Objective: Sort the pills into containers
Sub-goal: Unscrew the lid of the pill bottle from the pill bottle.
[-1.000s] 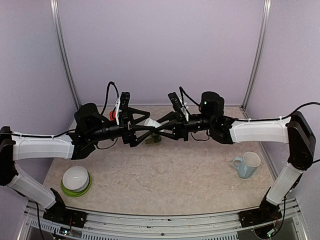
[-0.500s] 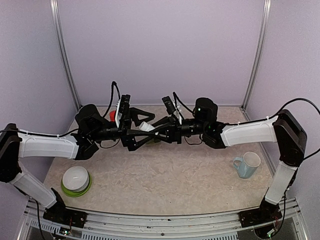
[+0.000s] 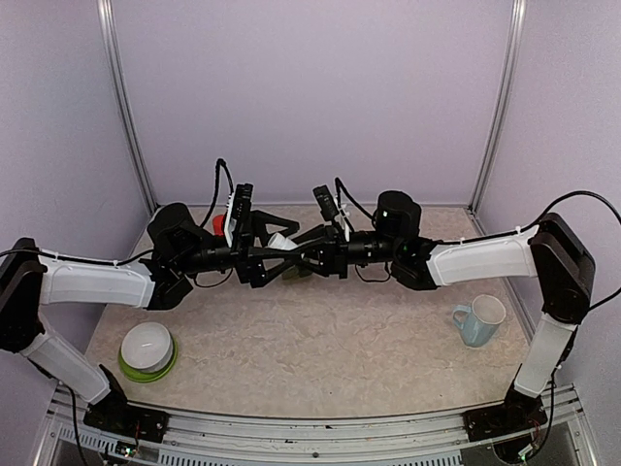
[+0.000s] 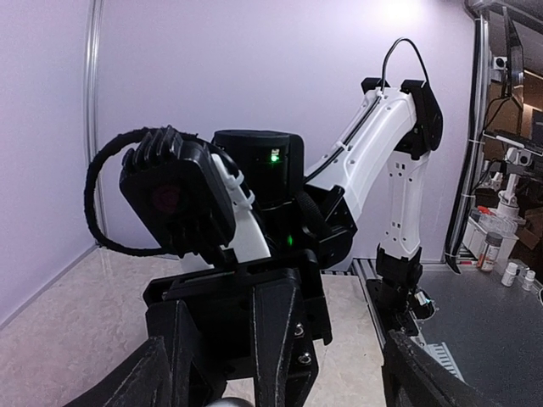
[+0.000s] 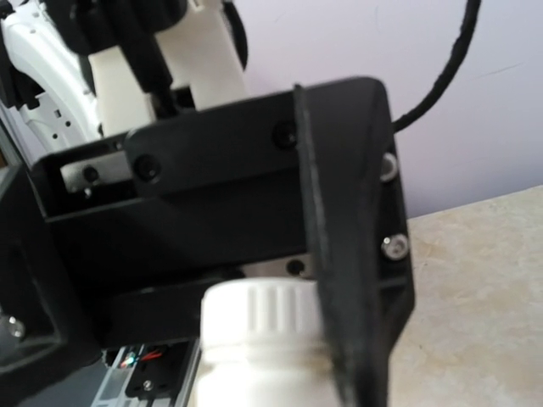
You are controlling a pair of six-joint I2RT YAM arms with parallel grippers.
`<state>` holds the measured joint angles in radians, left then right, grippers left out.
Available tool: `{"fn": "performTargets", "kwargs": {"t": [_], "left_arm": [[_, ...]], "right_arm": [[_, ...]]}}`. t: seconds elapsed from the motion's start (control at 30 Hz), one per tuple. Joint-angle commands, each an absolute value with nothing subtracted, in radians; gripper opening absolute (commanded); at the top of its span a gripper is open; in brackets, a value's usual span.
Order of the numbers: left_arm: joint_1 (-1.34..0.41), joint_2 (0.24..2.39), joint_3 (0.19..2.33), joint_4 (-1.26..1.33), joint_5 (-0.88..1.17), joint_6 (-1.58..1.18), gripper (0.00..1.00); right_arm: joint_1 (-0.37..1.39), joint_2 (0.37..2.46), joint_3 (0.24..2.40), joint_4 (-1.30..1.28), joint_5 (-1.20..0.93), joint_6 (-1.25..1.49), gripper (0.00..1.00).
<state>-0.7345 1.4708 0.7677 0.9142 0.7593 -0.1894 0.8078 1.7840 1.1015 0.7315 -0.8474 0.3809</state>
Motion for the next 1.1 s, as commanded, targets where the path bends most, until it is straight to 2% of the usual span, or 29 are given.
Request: {"fn": "performTargets", "kwargs": {"t": [0.0,0.63,0.77,0.87,1.07], "left_arm": [[-0.739,1.452,0.746,0.917,0.764,-0.18,0.83],[-0.739,1.385,0.719,0.796,0.708,-0.108,0.84],[-0.74,1.39,0.724,0.785,0.674,-0.108,0.89],[-0.737,1.394,0.736,0.773,0.625,-0.116,0.98],[-0.728,1.406,0.748,0.793,0.61,-0.144,0.99]], "right_arm": [[0.788,1.755,1.09,0.744,-0.748,0.394,0.06],[0.747,1.718,1.077,0.75,-0.747,0.396,0.05],[0.746,1.724,1.08,0.783,-0.799,0.406,0.05],[0.746,1.73,1.078,0.806,-0.834,0.415,0.05],[0.749,1.738,1.076,0.826,-0.88,0.422,0.05]]}}
